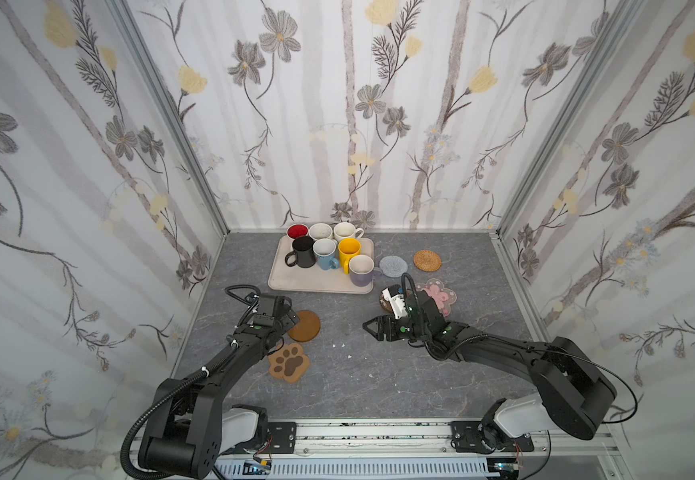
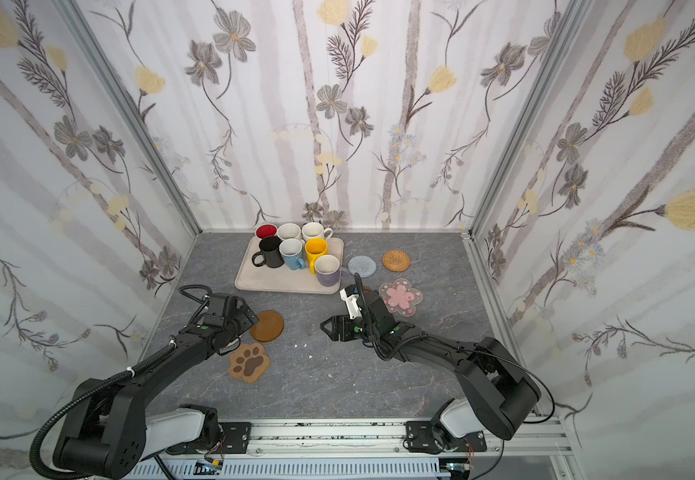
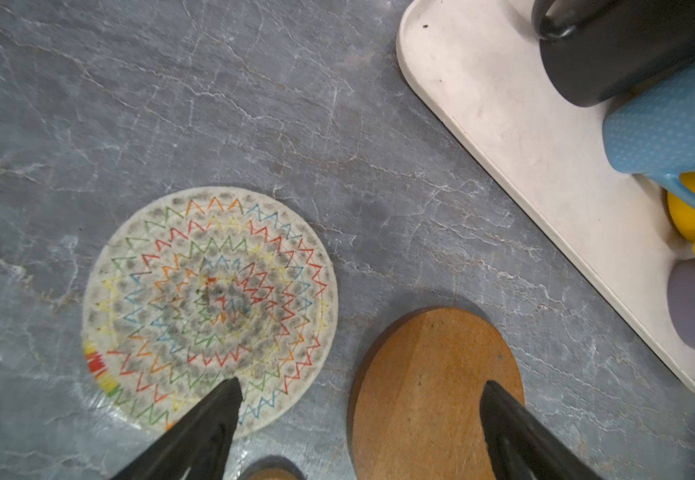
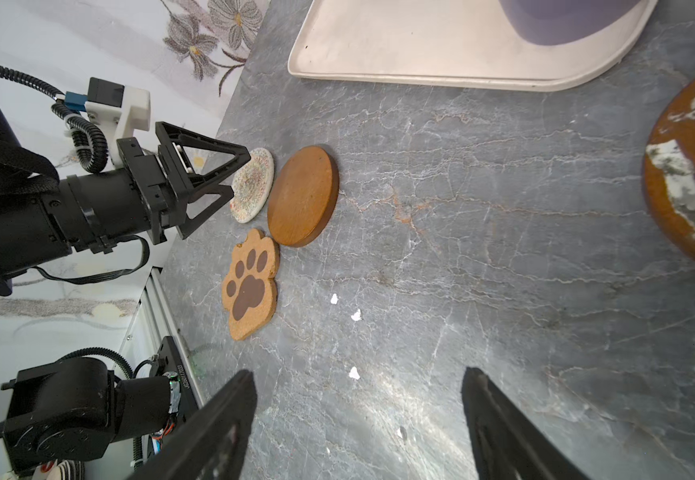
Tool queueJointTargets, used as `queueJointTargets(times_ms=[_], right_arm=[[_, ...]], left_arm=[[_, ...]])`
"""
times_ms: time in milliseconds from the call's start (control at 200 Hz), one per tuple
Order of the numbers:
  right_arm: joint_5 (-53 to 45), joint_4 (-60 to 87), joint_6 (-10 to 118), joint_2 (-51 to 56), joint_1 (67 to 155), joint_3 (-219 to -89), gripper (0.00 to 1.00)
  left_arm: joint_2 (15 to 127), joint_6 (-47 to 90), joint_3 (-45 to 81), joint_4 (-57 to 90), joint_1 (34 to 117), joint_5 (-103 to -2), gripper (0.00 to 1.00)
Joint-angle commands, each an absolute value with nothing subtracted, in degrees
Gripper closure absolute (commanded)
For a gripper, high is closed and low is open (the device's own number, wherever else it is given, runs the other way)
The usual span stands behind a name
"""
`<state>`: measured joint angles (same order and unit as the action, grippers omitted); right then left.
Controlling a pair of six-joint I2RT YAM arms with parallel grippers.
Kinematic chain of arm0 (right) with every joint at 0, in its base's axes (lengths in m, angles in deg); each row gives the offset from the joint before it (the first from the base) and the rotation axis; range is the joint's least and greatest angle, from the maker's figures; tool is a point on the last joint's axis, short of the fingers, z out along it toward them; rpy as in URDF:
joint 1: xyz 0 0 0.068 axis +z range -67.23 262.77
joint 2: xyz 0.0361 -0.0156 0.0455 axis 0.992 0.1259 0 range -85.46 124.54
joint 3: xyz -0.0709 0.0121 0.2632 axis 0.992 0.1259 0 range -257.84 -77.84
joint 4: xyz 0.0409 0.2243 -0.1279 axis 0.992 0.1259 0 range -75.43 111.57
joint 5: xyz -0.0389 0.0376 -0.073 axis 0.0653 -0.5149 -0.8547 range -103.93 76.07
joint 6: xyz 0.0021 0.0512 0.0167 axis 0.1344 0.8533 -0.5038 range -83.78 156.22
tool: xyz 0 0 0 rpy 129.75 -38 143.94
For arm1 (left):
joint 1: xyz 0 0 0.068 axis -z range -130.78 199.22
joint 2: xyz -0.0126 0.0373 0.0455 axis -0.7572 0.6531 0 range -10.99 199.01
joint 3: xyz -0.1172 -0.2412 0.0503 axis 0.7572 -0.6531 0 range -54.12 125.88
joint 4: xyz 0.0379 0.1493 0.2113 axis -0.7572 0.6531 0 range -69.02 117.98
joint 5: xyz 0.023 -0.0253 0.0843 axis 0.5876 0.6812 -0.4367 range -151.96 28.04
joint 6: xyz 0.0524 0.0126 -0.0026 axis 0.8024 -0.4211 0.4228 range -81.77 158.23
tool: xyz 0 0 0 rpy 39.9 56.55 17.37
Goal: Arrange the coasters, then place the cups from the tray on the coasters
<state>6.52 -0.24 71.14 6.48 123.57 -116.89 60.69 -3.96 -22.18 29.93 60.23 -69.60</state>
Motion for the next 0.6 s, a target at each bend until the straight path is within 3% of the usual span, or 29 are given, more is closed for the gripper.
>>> queueJointTargets(times_ms=[0, 595], right_arm=[[7.1, -0.4, 70.6, 6.6, 122.4, -117.8, 0.21], [10.3, -1.5, 68.3, 6.3, 116.9, -115.1, 0.22]], left_arm=[[63.4, -3.4, -21.3, 26.5, 60.0, -69.3, 0.08], [74.3, -5.1, -17.2, 22.1, 63.0, -68.7, 0.17]])
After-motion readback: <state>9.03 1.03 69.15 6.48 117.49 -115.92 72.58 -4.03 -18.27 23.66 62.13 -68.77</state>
